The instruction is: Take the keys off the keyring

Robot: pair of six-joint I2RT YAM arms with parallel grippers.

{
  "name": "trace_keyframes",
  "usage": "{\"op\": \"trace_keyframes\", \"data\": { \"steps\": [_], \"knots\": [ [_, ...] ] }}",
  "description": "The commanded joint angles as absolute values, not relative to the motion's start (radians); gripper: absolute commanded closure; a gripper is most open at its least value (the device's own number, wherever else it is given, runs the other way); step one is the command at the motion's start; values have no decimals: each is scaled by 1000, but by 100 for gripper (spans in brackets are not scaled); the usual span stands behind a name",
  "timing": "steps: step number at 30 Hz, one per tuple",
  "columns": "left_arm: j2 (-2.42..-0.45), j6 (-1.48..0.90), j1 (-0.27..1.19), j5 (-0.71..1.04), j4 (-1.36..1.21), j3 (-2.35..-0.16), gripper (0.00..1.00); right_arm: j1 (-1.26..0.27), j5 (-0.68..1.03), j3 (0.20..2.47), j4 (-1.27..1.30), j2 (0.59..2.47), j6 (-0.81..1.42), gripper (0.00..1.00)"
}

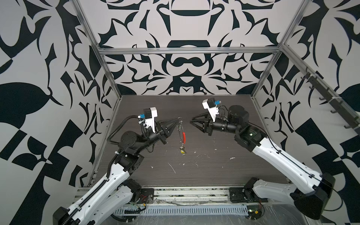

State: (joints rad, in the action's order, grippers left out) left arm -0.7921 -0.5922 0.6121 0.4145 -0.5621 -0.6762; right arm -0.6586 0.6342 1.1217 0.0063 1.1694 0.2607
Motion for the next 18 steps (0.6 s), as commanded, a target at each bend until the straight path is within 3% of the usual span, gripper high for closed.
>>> {"op": "trace_keyframes", "data": {
  "steps": [1, 18],
  "knots": [
    [-779, -617, 614, 453, -623, -661, 100, -664, 725, 1173, 138, 1158, 322, 67],
    [-790, -624, 614, 515, -634, -668, 100, -738, 788, 1249, 176, 1212, 330, 76]
  ]
}}
